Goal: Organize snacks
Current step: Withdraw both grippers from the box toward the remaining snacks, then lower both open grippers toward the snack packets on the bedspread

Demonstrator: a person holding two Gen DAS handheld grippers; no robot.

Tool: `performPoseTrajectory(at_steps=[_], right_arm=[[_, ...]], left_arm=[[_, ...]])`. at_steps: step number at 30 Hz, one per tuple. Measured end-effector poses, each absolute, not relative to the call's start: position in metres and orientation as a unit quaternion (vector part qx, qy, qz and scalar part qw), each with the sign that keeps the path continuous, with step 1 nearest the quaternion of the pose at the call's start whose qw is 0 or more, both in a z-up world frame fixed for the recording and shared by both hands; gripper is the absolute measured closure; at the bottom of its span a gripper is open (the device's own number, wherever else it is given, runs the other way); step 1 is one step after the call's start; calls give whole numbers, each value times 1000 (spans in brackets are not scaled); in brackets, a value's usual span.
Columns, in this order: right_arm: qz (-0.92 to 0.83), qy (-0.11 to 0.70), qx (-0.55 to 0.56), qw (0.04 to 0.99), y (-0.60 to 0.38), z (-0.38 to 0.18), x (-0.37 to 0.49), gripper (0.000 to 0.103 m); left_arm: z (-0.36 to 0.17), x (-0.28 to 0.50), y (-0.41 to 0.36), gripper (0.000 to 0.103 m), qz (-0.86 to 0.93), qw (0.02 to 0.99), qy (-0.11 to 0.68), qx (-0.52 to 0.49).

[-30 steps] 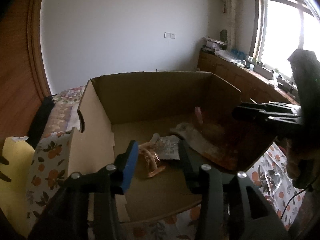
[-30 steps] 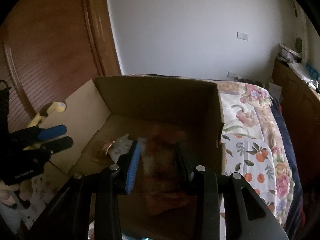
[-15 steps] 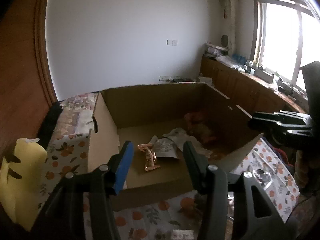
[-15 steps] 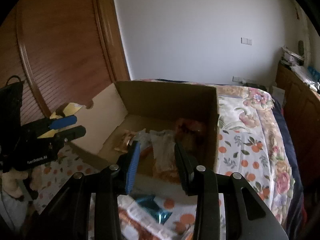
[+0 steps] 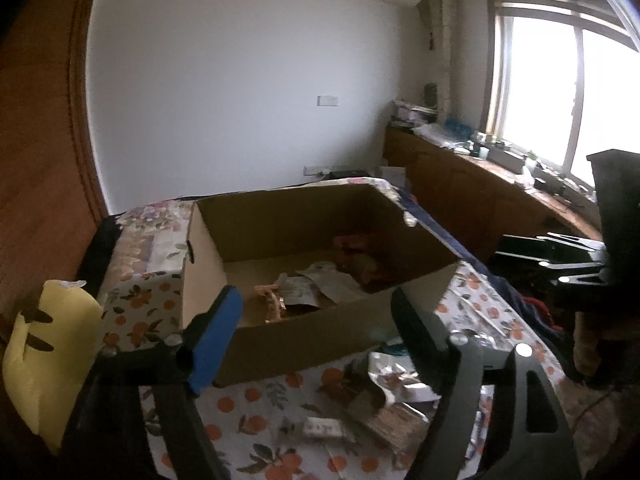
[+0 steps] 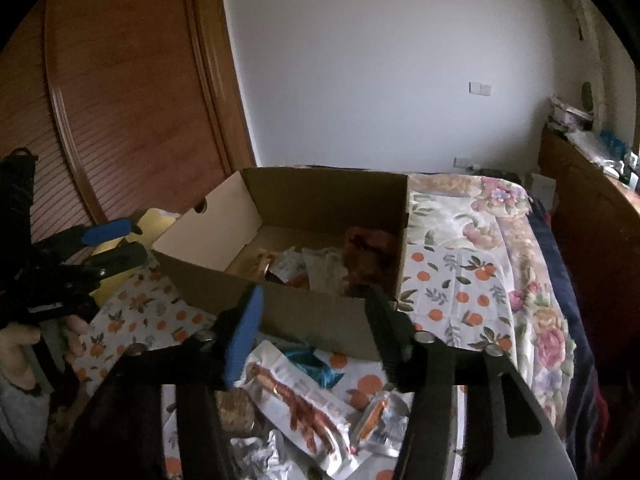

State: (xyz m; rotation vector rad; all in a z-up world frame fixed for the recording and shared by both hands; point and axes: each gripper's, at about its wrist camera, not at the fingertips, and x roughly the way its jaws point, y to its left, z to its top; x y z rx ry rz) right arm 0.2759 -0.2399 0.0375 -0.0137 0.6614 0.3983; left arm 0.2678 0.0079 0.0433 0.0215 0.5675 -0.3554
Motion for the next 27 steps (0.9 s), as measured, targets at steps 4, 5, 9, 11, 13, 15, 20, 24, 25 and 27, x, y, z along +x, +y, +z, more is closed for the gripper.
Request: performPoseTrajectory(at_steps=[4, 5, 9, 11, 13, 15, 20, 24, 25, 27], right_arm=[[190, 321, -4, 928, -243, 40, 264, 26], [189, 320, -5, 928, -243, 41, 261, 21], [188, 316, -10, 930, -243, 44, 249, 12], [189, 315, -10, 930, -243, 46, 244, 12], [189, 316, -10, 930, -243, 47, 239, 11], [190, 319, -10, 928, -242, 47, 236, 11], [193, 327, -21, 925, -242, 37, 224, 11], [201, 348, -19, 916, -240, 15, 217, 11], [203, 355, -19, 912, -239, 6, 214, 11], [206, 365, -22, 908, -235, -8, 209, 11]], left_arm=[[52, 251, 8, 22, -172, 947, 272, 11], [53, 248, 7, 21, -168, 948, 270, 14], [59, 235, 6, 17, -163, 950, 264, 22], [62, 229, 7, 16, -167, 950, 264, 21], [65, 224, 6, 15, -166, 951, 261, 22], [66, 219, 7, 14, -164, 951, 259, 21], [53, 211, 11, 12, -158, 950, 269, 13], [33, 209, 12, 11, -159, 944, 290, 9], [24, 209, 12, 11, -160, 941, 298, 7], [13, 208, 12, 11, -162, 937, 308, 4]])
